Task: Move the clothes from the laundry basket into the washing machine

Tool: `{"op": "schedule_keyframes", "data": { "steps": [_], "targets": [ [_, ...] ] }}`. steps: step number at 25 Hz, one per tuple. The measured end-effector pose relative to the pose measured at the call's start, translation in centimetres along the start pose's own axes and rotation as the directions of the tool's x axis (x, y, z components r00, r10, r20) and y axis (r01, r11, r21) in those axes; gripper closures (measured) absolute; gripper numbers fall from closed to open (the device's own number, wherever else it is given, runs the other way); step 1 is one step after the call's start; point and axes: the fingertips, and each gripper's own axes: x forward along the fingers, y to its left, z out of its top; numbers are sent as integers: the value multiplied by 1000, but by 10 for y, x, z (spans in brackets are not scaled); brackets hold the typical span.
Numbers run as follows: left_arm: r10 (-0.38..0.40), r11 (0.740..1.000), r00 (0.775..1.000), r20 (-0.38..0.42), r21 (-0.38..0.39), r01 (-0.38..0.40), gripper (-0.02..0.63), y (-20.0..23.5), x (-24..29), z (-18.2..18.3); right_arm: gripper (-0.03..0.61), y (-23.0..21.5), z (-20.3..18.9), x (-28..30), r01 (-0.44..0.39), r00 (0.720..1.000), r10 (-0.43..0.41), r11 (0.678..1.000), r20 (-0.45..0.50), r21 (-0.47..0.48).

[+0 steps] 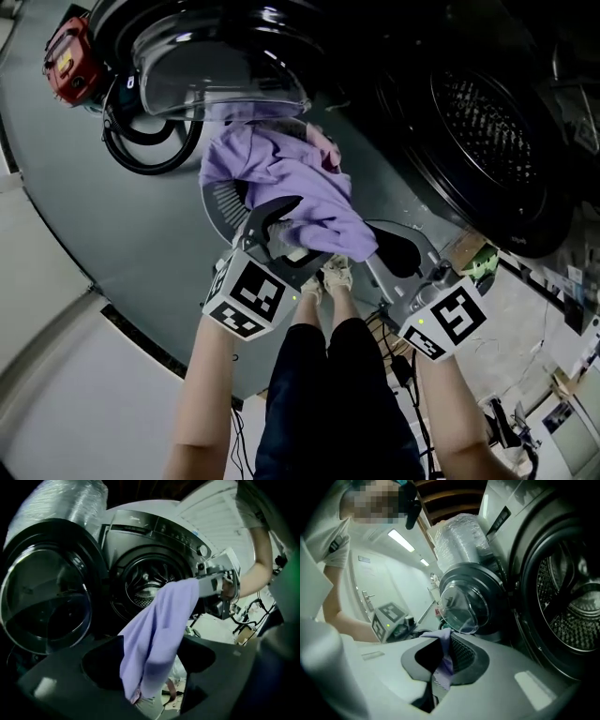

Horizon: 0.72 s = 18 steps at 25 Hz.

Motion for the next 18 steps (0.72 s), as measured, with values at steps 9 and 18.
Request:
{"op": "schedule_keyframes", "data": {
  "steps": [9,18],
  "targets": [
    [-90,996,992,83,23,89,304,-4,37,38,531,-14,45,-69,97,973,-98,995,207,15],
    [-50,998,996,78,-32,53,584,-8,56,58,526,-63,24,-94,265,955,-265,964,131,18]
  ]
}}
